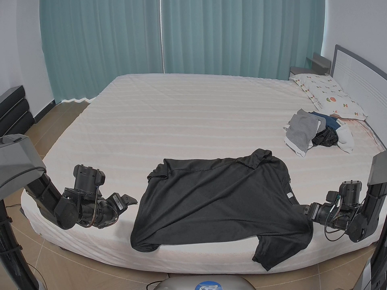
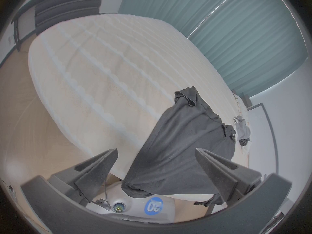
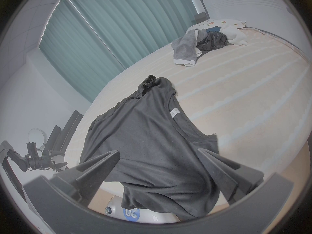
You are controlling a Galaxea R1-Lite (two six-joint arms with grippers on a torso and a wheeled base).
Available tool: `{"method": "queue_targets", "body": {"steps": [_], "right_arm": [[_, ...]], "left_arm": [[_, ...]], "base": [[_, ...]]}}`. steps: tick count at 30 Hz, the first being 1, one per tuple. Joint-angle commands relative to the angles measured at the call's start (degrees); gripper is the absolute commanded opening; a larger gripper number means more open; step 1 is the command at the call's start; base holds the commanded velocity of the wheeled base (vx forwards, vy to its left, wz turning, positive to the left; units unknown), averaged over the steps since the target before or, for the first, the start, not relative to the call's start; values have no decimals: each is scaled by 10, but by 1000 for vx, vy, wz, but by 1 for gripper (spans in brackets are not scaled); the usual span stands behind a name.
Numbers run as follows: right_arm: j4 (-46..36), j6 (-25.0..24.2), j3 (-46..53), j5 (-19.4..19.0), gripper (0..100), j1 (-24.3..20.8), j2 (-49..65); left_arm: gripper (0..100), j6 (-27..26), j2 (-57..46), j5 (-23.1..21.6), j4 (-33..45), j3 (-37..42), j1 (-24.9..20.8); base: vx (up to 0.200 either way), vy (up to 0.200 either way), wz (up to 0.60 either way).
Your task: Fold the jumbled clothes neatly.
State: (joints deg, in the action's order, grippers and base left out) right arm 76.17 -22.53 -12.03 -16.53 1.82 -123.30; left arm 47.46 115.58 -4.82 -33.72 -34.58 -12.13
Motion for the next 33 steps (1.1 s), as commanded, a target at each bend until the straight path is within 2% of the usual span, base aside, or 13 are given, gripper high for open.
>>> {"method": "queue_targets", "body": {"steps": [1, 12, 19, 26, 33], "right_arm": [[0, 0, 0, 0, 100, -1, -1], [0, 0, 0, -1, 100, -1, -3], [0, -2, 1, -2, 100, -6, -5], [-1, -2, 2, -3, 100, -6, -7], [0, -2, 5, -3, 100, -6, -24]], "left_arm": [[100, 14, 6, -6, 0, -15, -1], [100, 55, 30, -4, -1, -55, -4], [100, 85, 57, 0, -1, -85, -10], [100, 86, 70, 6, 0, -120, -24], [100, 83, 160, 46, 4, -240, -90]], "base": [[200, 0, 0], [200, 0, 0], [0, 0, 0], [0, 0, 0], [0, 0, 0]]}}
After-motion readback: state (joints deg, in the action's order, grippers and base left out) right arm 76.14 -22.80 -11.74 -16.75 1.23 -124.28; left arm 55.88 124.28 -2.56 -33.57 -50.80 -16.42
